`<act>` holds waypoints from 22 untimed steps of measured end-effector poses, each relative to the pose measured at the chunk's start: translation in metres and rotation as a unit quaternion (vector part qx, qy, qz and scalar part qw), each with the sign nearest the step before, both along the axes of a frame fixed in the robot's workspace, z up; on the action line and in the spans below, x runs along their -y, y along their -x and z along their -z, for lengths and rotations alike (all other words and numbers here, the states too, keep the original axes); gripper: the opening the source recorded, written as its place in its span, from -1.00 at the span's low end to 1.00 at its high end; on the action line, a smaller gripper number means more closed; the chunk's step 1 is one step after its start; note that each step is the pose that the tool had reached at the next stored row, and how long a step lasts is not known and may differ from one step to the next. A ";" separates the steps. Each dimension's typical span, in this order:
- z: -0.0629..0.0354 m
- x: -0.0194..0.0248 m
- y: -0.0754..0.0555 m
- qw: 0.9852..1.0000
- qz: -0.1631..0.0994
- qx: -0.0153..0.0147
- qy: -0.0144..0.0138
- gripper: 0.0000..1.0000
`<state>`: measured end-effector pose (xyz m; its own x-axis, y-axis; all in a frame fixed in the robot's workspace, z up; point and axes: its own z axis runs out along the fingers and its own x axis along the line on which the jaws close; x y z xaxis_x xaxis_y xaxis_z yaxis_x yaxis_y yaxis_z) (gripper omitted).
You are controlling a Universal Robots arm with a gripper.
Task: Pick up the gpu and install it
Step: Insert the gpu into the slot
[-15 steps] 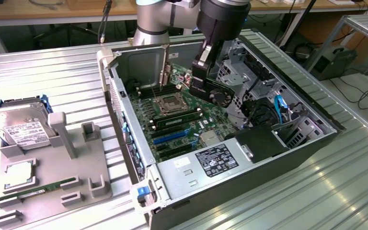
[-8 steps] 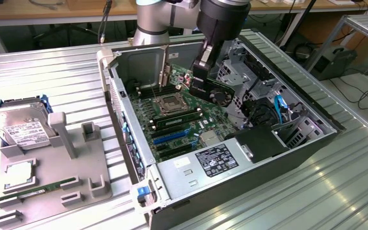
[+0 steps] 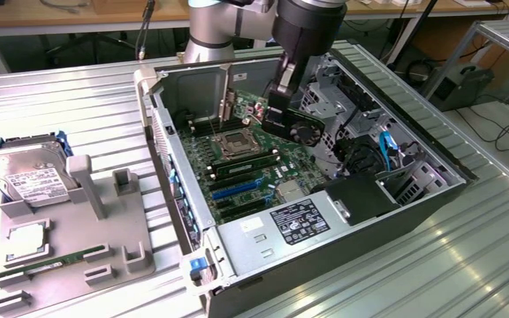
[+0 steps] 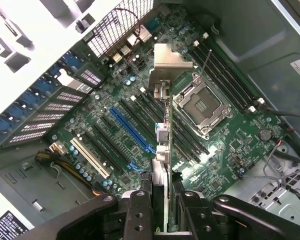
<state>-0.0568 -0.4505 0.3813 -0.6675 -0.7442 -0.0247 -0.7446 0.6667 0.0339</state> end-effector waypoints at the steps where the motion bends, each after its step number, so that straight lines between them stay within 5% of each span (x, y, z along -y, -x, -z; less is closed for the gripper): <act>1: 0.0000 0.0000 0.000 1.000 -0.002 0.000 0.000 -0.48; 22: 0.0000 0.0000 0.000 0.999 -0.050 0.000 0.000 -0.48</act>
